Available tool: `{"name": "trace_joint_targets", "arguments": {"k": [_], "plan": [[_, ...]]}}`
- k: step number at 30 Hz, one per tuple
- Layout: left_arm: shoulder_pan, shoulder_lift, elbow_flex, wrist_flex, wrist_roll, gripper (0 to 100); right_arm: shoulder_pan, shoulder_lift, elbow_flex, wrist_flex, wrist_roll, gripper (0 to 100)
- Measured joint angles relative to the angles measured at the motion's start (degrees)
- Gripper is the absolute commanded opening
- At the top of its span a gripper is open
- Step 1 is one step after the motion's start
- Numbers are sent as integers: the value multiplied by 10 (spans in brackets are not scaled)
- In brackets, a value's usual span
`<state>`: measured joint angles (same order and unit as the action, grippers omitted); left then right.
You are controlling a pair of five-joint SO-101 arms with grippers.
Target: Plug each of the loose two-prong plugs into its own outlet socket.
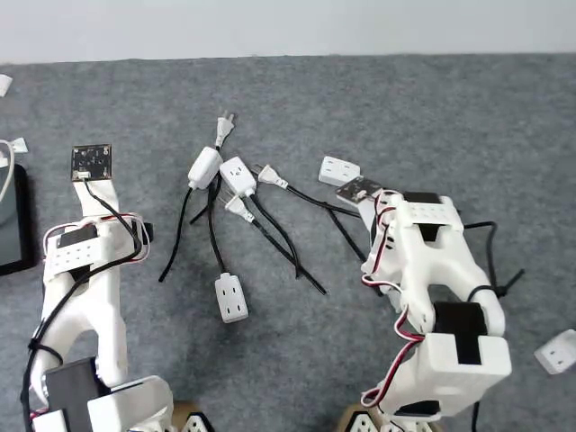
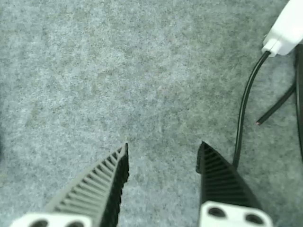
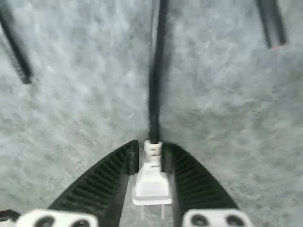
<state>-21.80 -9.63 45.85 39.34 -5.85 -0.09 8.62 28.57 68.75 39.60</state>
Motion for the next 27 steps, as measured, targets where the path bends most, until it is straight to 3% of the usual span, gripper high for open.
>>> {"name": "trace_joint_targets", "arguments": {"k": [17, 20, 27], "plan": [[0, 0, 0, 0, 0, 220, 4, -43, 56, -26, -2, 118], [0, 0, 0, 0, 0, 220, 4, -45, 62, -39, -2, 8], [0, 0, 0, 0, 0, 220, 24, -46, 62, -51, -2, 7]]}}
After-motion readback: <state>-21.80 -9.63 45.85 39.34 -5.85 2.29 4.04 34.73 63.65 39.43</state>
